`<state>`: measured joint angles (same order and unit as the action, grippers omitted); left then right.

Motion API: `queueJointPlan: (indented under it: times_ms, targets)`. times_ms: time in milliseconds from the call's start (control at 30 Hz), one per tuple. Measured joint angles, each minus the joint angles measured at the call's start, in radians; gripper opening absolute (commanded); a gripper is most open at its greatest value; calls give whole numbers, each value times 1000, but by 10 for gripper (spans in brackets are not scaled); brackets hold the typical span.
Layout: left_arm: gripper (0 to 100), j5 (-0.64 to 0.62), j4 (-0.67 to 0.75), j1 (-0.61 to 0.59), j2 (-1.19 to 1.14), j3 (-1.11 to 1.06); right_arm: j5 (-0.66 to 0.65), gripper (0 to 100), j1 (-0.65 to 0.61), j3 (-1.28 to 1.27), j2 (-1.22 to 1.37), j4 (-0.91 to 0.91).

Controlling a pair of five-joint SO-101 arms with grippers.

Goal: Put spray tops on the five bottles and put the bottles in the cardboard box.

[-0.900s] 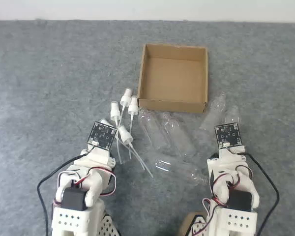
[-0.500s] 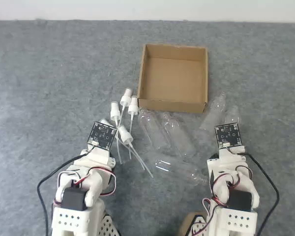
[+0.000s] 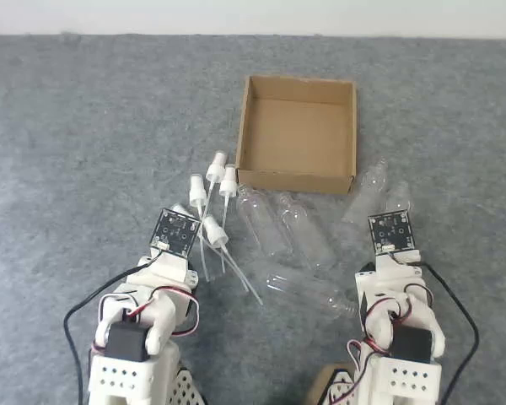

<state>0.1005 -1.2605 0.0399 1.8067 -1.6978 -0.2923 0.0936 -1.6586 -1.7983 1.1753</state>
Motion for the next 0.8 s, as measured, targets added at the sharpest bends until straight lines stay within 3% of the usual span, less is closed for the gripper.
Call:
queueJointPlan:
  times_ms: [233,367,567,800]
  targets:
    - [12,0,0,0,0,0,-3,74,72,18,0,0]
    - [12,0,0,0,0,0,-3,74,164,143,-2,5]
    - [12,0,0,0,0,0,-2,74,187,318,15,9]
    - [12,0,0,0,0,0,6,75,167,557,381,11]
